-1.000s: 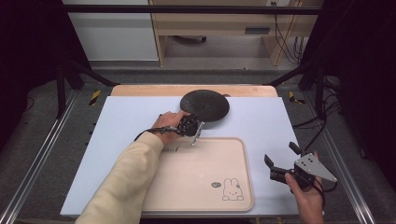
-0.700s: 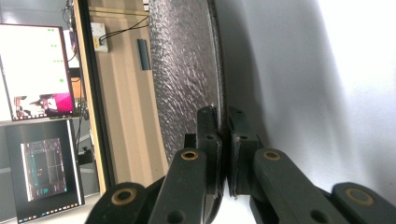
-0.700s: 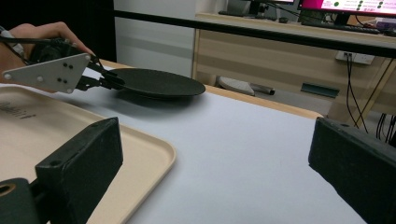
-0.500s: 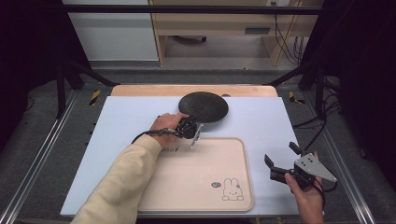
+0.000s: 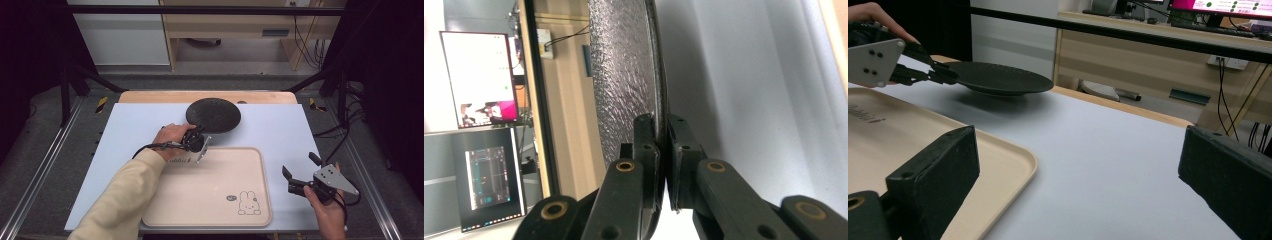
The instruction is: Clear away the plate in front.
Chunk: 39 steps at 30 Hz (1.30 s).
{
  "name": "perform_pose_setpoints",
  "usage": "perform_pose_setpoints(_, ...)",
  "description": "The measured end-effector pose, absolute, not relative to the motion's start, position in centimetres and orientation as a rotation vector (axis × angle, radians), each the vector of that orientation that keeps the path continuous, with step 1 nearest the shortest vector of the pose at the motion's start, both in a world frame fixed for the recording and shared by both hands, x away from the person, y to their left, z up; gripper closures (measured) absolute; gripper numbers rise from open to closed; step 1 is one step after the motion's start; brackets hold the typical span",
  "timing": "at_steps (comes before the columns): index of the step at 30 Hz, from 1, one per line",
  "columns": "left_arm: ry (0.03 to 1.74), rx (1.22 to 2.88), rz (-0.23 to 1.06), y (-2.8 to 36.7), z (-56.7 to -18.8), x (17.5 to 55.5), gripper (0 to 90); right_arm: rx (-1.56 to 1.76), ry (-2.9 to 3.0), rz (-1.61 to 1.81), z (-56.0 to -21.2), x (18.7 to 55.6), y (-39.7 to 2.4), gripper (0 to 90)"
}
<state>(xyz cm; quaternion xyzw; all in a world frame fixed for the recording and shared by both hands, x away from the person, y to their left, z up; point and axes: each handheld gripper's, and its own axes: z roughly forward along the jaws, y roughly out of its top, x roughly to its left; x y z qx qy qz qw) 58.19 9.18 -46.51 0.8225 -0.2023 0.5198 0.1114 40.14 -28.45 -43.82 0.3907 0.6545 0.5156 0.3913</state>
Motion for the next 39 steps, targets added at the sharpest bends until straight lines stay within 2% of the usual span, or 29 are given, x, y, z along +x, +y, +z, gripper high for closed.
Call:
perform_pose_setpoints(9,-0.631,2.359,1.553,9.9,-45.4,56.1,83.7,0.985,1.668,1.304,-43.8,40.1,-28.4,3.4)
perform_pose_setpoints(25,-0.750,2.270,1.569,11.1,-44.6,49.9,84.0,0.984,1.659,1.300,-43.6,40.0,-28.1,3.4)
perform_pose_setpoints(39,-0.824,2.225,1.550,13.0,-45.1,45.9,83.7,0.974,1.665,1.287,-43.7,40.1,-27.9,3.4)
